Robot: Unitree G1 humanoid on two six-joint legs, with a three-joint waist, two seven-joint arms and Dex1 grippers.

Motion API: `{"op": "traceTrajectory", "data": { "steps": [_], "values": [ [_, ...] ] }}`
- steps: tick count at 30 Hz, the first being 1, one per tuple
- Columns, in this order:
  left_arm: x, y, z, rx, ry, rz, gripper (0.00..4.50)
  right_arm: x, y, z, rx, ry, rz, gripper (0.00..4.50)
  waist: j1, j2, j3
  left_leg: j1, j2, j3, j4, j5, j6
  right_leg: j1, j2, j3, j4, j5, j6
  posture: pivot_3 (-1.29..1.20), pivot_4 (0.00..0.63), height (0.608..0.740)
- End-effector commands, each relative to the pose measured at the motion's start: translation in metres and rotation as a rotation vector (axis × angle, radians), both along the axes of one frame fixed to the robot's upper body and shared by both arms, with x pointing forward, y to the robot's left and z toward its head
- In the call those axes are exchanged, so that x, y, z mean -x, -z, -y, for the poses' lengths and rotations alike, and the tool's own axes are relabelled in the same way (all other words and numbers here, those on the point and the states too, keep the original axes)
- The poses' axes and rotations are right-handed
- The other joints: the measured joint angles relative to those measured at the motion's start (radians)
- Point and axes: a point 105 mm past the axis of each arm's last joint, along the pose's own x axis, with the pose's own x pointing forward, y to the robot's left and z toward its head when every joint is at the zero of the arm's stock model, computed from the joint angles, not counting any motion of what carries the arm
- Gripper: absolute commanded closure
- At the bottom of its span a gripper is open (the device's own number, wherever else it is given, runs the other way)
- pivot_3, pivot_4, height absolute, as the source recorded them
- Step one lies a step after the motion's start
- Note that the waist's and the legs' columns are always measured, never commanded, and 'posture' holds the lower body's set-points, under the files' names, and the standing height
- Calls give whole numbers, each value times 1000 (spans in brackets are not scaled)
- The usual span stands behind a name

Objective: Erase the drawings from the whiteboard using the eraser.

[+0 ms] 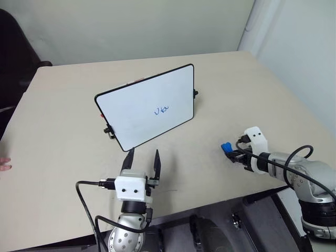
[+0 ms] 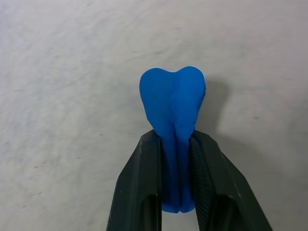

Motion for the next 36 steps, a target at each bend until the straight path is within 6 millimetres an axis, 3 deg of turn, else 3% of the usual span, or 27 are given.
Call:
{"op": "traceTrajectory", "data": {
  "steps": [1, 5, 12, 18, 24, 30, 36],
  "values": [
    [2, -9, 16, 44, 47, 28, 1077, -4, -21, -11, -34, -62, 119, 4070, 0, 0, 0, 0, 0, 0, 0, 0, 0, 0, 0, 0, 0, 0, 0, 0, 150, 731],
    [1, -8, 15, 49, 44, 28, 1077, -15, -40, -20, -72, -95, 251, 4070, 0, 0, 0, 0, -1, 0, 0, 0, 0, 0, 0, 0, 0, 0, 0, 0, 150, 731],
    [2, -9, 9, 50, 26, 33, 1077, -42, -67, -71, -158, -243, 489, 4070, -4, 1, 0, 2, 0, 0, 0, 0, 0, 0, 0, 1, 1, 1, -1, 0, 150, 731],
    [4, -11, 3, 46, 6, 36, 1077, -57, -74, -121, -220, -339, 552, 4070, -2, 1, 0, 1, 0, -1, 0, 0, 0, -2, 0, 0, 2, 4, -6, 0, 150, 731],
    [7, -13, -1, 42, -11, 40, 1077, -55, -75, -162, -253, -428, 592, 4070, 3, 1, 0, 1, 0, -1, 0, 0, -1, -2, -1, 0, 3, 4, -11, 0, 150, 731],
    [10, -14, -3, 41, -23, 41, 1077, -59, -82, -185, -303, -422, 622, 4070, 3, 1, 0, 0, 0, 0, 0, 0, -1, -3, -2, 0, 3, 2, -11, 0, 150, 731],
    [12, -15, -3, 39, -34, 42, 1077, -78, -87, -188, -328, -313, 627, 4070, 2, 1, 0, 0, 1, 1, 0, -1, -2, -4, -2, 0, 4, 2, -12, 0, 150, 731]
  ]
}}
